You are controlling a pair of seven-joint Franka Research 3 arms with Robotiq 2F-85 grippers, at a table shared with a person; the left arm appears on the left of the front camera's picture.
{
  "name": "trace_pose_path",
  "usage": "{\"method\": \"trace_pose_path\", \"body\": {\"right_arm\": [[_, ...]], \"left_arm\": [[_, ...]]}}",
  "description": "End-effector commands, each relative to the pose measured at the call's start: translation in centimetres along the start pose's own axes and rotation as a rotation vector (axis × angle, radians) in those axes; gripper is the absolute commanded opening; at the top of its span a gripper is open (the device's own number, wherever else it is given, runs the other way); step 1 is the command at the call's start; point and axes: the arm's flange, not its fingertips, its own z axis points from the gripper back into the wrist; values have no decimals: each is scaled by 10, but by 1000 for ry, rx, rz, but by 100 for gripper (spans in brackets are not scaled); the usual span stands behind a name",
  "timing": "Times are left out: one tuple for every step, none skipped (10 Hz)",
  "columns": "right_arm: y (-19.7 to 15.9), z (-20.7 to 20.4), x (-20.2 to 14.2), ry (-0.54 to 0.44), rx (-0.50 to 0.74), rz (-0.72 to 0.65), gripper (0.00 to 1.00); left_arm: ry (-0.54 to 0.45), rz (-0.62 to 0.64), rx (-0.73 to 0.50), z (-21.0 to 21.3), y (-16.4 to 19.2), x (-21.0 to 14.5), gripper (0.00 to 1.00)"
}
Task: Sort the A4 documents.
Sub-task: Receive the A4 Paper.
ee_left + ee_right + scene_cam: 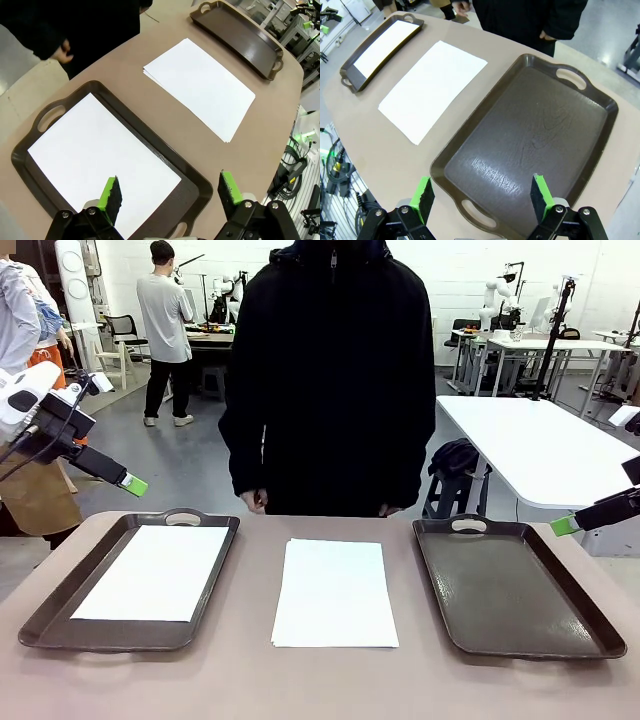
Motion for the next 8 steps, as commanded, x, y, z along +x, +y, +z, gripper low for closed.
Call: {"method": "trace_pose_path", "body": {"right_arm": [[-1,-2,-1,-8,17,-2,100],[-1,-2,-1,-8,17,-2,100],[-1,-2,-1,-8,17,-2,100],[-1,-2,-1,-8,17,-2,100],[-1,-2,-1,-8,17,-2,100],[-1,-2,-1,-8,17,-2,100],[-1,-2,-1,-8,17,-2,100],[-1,-2,-1,-8,17,-2,100]], "left_arm": [[-3,0,1,1,0,0,100],[-3,0,1,1,0,0,100],[-3,0,1,1,0,0,100],[-3,0,1,1,0,0,100],[-3,0,1,1,0,0,100],[-3,0,1,1,0,0,100],[-3,0,1,1,0,0,100],[-3,0,1,1,0,0,100]]}}
